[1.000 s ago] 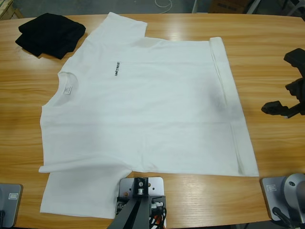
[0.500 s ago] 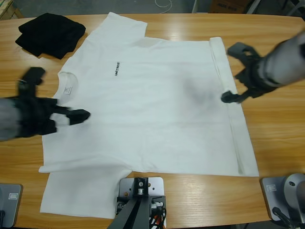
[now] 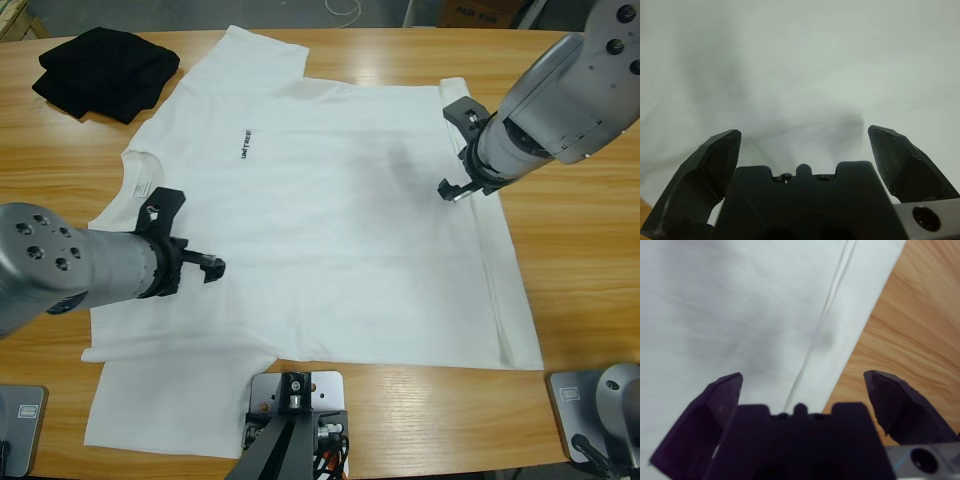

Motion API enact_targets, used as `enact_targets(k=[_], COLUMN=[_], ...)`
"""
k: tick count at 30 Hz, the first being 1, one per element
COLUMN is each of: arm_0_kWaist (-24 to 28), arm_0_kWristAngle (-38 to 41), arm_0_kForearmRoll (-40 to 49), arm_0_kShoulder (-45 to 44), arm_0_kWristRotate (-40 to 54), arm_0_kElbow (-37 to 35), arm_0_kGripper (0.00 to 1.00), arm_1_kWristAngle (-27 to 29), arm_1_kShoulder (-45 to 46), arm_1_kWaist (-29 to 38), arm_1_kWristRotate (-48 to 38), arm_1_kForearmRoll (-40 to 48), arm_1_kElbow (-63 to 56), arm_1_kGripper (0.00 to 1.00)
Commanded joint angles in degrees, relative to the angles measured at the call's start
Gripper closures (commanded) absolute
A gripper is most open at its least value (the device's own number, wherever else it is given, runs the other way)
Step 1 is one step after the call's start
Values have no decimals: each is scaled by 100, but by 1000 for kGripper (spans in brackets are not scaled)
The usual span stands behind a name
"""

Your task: Fold clothes

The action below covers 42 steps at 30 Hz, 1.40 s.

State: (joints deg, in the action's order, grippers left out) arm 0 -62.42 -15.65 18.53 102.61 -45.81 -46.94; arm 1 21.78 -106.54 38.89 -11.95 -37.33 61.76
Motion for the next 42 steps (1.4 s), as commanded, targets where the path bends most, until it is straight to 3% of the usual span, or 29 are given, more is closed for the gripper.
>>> enact_targets(k=[1, 5, 22, 42], arm_0_kWaist=[-42, -42, -42, -42], arm_0_kWristAngle=[554, 860, 906, 1006], arm_0_kForearmRoll=[-183, -183, -60, 2], arm_0_kShoulder=[851, 1016, 981, 1065], arm_0_kWristRotate=[264, 232, 178, 169], arm_0_kElbow=[-140, -172, -44, 136], arm_0_kGripper=[9, 9, 9, 9], arm_1_kWristAngle=[146, 195, 195, 974], arm_1_kShoulder=[-257, -248, -714, -786], arm_1_kWaist=[-239, -334, -856, -1862], arm_1_kWristRotate=[-149, -146, -128, -39], arm_1_kForearmRoll=[-2, -20, 59, 19], arm_1_kElbow=[-8, -15, -50, -178], arm_1_kGripper=[0, 0, 0, 0])
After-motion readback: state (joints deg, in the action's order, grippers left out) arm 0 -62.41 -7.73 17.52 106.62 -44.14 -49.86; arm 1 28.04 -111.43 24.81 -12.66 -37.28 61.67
